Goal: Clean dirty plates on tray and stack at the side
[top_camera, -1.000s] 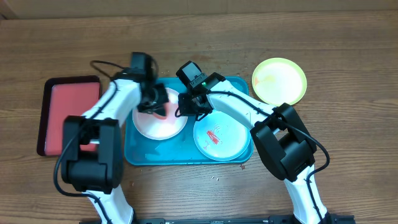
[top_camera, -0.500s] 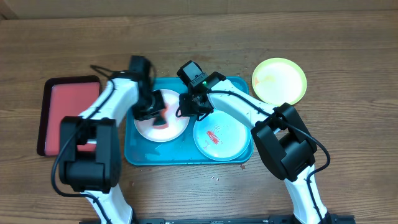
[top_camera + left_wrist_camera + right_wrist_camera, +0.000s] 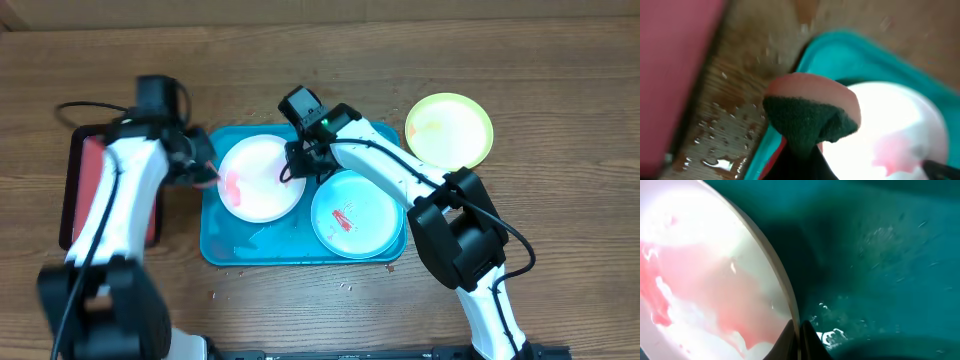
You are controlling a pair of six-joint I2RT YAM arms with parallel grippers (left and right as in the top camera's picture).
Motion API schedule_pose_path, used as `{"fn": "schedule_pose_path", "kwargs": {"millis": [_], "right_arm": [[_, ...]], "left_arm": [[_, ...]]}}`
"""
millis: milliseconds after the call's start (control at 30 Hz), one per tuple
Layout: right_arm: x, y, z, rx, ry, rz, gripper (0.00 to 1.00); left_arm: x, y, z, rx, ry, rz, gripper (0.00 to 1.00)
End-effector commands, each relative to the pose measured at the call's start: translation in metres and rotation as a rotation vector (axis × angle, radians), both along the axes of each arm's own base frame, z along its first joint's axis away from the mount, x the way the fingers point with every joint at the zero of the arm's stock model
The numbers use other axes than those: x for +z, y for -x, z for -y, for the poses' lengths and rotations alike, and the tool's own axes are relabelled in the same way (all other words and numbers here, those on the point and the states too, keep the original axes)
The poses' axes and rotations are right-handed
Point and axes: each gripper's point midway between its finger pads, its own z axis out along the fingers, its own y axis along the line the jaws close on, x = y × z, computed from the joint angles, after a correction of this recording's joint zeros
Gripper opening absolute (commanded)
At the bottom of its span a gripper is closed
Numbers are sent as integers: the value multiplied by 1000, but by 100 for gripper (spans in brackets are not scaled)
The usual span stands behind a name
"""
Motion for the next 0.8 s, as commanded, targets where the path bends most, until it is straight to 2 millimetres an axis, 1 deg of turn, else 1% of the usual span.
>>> {"fn": "schedule_pose_path", "kwargs": {"millis": [0, 67, 200, 233, 300, 400, 500, 533, 600, 633, 767], "right_arm": [[33, -25, 1, 28, 40, 130, 4], [47, -30, 5, 51, 73, 173, 4], [79, -41, 18, 85, 189, 290, 4], [93, -46, 24, 81, 249, 345, 4], [110, -47, 26, 105, 308, 412, 4], [129, -42, 17, 158, 362, 494, 4], [140, -34, 4, 225, 423, 561, 4], [145, -30, 1, 258, 476, 599, 4], [152, -24, -4, 325, 571, 654, 4], [160, -18, -9, 391, 654, 700, 4], [182, -5, -24, 418, 782, 822, 4]], "left_arm": [[39, -4, -7, -3, 53, 127, 4], [47, -2, -19, 21, 59, 153, 4], [46, 4, -53, 103, 40, 150, 4], [44, 8, -70, 150, 24, 143, 4], [43, 14, -90, 205, 4, 139, 4], [43, 23, -115, 274, -5, 137, 4], [43, 33, -136, 333, -9, 136, 4], [43, 37, -145, 361, -12, 137, 4], [43, 43, -157, 395, -20, 137, 4], [43, 49, -167, 423, -25, 135, 4], [39, 56, -180, 462, -30, 124, 4]]}}
